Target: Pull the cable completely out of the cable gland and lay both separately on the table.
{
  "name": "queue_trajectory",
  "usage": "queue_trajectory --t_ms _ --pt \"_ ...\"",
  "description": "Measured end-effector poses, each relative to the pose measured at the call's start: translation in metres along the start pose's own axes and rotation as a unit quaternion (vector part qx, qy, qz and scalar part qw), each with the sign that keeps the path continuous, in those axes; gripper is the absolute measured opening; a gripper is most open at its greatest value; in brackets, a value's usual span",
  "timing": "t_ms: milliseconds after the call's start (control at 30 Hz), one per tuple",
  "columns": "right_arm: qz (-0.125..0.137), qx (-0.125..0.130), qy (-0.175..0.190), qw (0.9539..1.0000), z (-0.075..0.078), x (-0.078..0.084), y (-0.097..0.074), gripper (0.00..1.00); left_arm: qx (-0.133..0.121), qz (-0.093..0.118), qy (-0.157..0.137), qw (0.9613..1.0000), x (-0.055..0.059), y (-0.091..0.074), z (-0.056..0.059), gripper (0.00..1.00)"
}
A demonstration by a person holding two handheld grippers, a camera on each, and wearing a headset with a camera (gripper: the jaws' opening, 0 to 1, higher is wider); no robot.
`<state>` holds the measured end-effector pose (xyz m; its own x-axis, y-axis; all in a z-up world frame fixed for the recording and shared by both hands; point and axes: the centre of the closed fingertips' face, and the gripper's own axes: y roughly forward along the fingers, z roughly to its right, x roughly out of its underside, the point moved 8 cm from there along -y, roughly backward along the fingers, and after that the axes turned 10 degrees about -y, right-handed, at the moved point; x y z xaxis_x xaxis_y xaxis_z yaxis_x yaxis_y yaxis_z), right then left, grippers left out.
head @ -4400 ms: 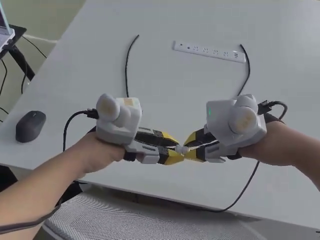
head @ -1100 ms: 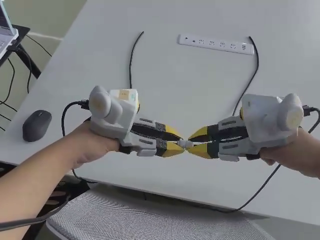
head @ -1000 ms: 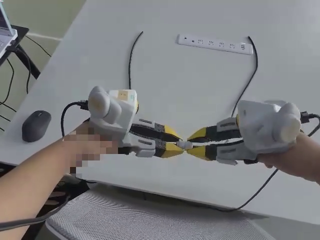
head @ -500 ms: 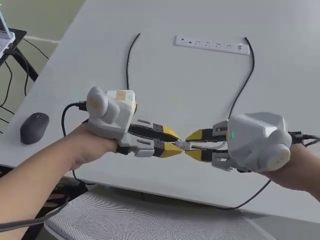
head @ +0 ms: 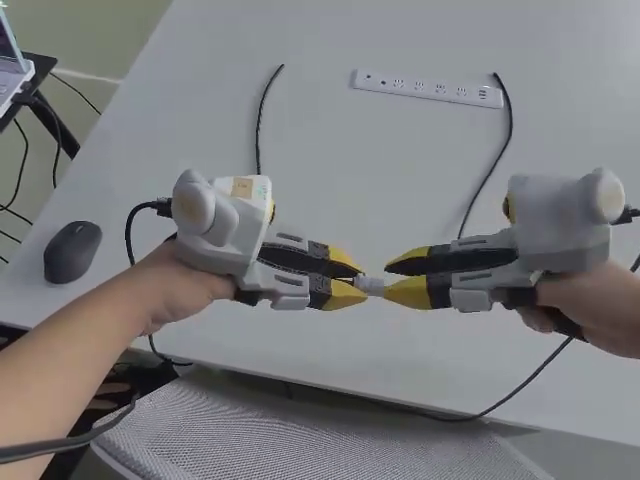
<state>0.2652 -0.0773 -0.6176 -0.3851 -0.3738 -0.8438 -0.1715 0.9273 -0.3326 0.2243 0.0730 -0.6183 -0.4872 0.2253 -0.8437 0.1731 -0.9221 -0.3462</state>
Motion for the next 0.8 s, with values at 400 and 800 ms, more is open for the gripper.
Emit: queue_trajectory --t_ms 400,800 --pt "-0.005 -0.075 0.072 0.9945 -0.002 0.009 0.015 0.15 -0.004 -0.004 0.004 1.0 -0.002 0.001 0.003 0.15" --pt "-0.011 -0.074 0.03 0.9967 -0.006 0.006 0.016 0.08 -0.004 -0.006 -0.003 1.0 -0.001 0.001 0.003 0.15"
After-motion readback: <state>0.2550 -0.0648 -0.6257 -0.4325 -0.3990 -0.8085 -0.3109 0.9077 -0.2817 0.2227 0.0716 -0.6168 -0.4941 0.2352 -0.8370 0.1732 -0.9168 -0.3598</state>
